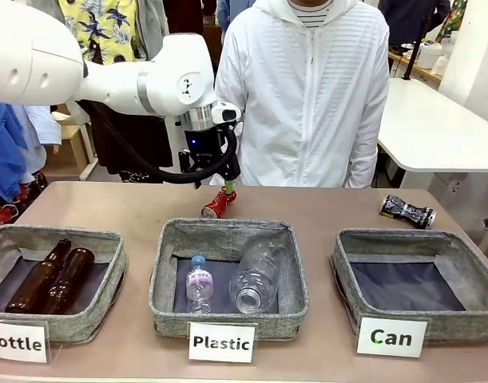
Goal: Sort the can waste into the basket.
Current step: Pick up the can waste from the table and place it in the right Fabric basket.
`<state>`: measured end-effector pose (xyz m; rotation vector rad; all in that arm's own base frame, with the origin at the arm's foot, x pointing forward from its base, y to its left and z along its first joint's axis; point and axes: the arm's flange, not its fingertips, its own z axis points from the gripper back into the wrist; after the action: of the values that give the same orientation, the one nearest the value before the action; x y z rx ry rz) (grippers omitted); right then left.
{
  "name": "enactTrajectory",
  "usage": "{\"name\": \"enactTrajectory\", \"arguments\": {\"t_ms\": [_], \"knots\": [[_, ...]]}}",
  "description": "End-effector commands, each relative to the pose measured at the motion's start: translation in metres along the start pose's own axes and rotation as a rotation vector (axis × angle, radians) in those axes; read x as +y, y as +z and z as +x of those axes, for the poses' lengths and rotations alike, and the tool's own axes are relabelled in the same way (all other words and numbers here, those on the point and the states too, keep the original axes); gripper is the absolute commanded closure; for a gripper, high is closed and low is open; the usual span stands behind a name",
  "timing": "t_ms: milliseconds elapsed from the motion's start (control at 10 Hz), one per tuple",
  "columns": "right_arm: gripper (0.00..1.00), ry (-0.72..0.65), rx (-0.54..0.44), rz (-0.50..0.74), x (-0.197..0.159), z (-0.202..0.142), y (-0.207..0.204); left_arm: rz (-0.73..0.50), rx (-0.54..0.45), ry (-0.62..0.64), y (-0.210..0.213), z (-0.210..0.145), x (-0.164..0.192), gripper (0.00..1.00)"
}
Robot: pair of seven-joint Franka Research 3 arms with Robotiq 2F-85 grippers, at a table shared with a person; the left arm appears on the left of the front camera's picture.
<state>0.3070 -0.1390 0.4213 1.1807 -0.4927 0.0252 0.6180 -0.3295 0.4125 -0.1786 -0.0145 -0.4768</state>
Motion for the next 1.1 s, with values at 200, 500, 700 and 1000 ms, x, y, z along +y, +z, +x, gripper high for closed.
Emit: {"name": "enactTrajectory", "arguments": {"t_ms": [200,500,700,1000], "knots": [[0.00,0.025,-0.024,0.023,0.000,0.003,-0.001,0.046,-0.037,0.068,-0.025,0.000,-0.001,0.00],[0.00,0.025,-0.024,0.023,0.000,0.003,-0.001,0.084,-0.112,0.004,-0.028,0.005,0.006,0.00],[0.00,0.025,-0.024,0.023,0.000,0.003,-0.001,0.093,-0.123,-0.059,-0.037,0.011,0.012,0.00],[0.00,0.025,-0.024,0.023,0.000,0.003,-0.001,0.120,-0.110,-0.080,-0.042,0.018,0.018,0.00]]}}
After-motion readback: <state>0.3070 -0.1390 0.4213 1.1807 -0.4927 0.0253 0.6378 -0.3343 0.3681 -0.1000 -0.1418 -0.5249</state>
